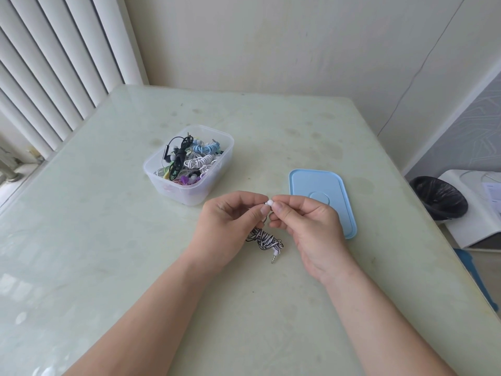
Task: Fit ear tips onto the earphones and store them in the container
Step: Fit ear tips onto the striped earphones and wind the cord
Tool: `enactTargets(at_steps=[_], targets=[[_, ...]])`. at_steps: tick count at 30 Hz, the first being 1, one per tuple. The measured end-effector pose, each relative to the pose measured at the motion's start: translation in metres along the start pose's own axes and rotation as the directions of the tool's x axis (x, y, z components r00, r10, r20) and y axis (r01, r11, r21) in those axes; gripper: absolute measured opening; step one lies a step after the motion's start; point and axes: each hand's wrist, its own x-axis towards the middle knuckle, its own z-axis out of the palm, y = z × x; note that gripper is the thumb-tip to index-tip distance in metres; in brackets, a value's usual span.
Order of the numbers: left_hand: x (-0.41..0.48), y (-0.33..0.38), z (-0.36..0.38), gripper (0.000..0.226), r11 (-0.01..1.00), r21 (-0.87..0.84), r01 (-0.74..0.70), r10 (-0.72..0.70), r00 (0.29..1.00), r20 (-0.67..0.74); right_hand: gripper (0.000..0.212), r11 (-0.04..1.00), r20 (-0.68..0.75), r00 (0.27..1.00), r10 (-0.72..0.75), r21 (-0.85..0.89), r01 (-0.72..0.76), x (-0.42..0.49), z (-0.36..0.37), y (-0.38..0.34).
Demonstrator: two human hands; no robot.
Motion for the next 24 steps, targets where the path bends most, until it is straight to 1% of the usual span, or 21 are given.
enactTargets(at_steps=[5,10,12,17,24], targets=[[-0.0006,0.0020,0.0011,0.007,1.000,-0.025,0.004,-0.005,1.000,-0.019,0.009,0.997,-0.045,0.998,-0.046,-0.067,0.043,-0.0031,0.0022,0.0005],[-0.0009,0.0029,0.0021,0.004,0.998,-0.062,0.011,-0.014,0.999,-0.037,0.011,0.993,-0.024,0.997,-0.073,-0.096,0.070,-0.0066,0.0036,0.0008],[-0.0013,0.0041,0.0022,0.004,0.997,-0.081,0.016,-0.020,0.999,-0.044,0.013,0.995,-0.014,0.998,-0.064,-0.081,0.062,-0.0078,0.0048,0.0018],[-0.0029,0.0063,0.0040,0.006,0.996,-0.092,0.020,-0.024,0.999,-0.034,0.011,0.999,0.002,0.999,-0.032,-0.015,0.032,-0.0040,0.0020,0.0028],[-0.0042,0.0051,0.0029,0.019,0.996,-0.072,0.043,-0.043,0.999,0.001,0.011,0.999,-0.002,1.000,0.008,0.051,-0.008,-0.0024,-0.0005,-0.0001]])
